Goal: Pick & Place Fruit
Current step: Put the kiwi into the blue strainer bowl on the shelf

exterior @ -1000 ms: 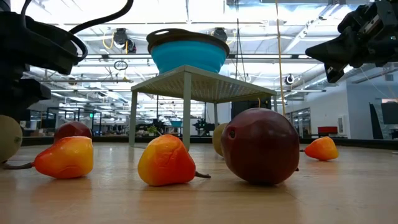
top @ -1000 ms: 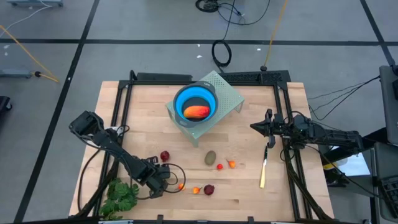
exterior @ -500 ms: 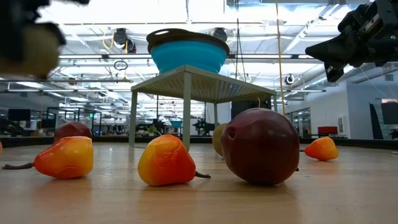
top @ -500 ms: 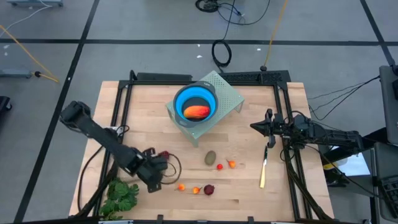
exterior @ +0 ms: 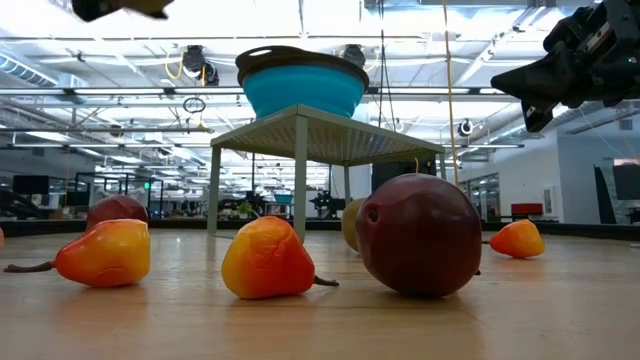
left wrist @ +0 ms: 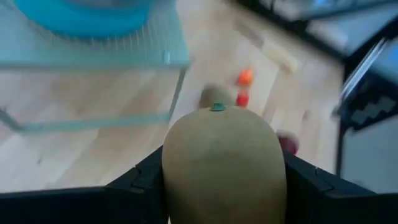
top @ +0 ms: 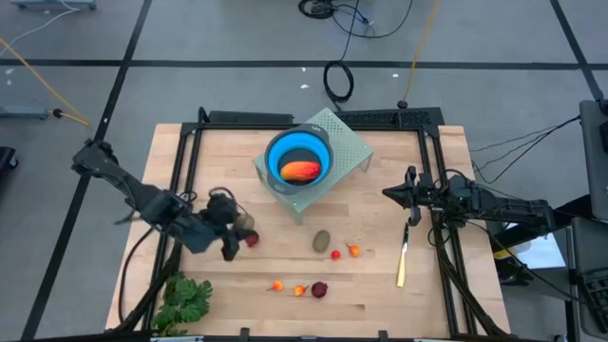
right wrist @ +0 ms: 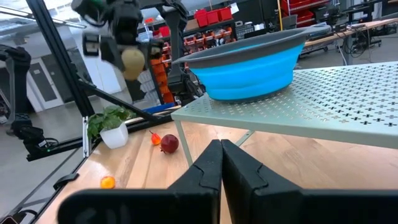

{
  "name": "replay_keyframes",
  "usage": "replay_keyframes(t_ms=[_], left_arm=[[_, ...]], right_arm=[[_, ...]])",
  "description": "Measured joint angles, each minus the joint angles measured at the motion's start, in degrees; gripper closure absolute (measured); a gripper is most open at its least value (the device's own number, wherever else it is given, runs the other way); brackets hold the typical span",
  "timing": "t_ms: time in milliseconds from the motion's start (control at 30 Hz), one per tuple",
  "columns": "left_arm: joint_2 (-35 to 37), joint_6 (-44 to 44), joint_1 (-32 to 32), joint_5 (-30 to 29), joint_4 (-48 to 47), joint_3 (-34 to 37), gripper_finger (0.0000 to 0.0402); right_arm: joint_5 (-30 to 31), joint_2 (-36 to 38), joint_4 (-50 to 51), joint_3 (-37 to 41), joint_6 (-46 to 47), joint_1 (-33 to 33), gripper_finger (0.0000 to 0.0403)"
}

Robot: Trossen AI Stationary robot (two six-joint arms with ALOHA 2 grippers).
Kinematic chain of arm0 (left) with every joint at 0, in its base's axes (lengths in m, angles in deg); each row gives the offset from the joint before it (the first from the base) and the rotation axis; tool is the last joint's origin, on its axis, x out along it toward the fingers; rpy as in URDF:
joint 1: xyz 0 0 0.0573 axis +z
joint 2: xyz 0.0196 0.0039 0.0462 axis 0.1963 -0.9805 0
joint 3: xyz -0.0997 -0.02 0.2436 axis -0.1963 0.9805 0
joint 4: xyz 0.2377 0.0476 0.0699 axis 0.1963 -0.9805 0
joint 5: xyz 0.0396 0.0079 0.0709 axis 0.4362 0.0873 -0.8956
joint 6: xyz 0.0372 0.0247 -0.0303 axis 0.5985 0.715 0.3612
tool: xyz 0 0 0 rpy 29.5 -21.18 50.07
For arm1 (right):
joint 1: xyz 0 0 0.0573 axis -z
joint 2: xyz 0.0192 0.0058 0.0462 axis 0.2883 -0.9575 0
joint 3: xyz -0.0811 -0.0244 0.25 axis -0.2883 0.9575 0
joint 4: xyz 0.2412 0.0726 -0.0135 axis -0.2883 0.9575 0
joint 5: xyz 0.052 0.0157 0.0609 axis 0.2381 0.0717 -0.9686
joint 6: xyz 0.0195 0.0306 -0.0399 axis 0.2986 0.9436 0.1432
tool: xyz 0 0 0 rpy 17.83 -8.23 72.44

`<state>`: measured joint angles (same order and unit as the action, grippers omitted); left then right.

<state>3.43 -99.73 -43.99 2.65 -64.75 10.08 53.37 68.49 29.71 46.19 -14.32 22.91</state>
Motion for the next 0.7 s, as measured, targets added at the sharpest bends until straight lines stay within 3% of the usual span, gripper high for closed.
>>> replay_keyframes(t_ms=[400,700], left_arm=[[4.6,-0.1,0.1,-12.3,15.2,0.0,0.0191],[4.6,-0.1,0.1,-16.8,30.7,0.0,0.0181]], right_arm=[[0.0,0.0,0.0,0.0,0.0,0.0,0.0403],[0.0,0.0,0.0,0.0,0.0,0.0,0.0403]])
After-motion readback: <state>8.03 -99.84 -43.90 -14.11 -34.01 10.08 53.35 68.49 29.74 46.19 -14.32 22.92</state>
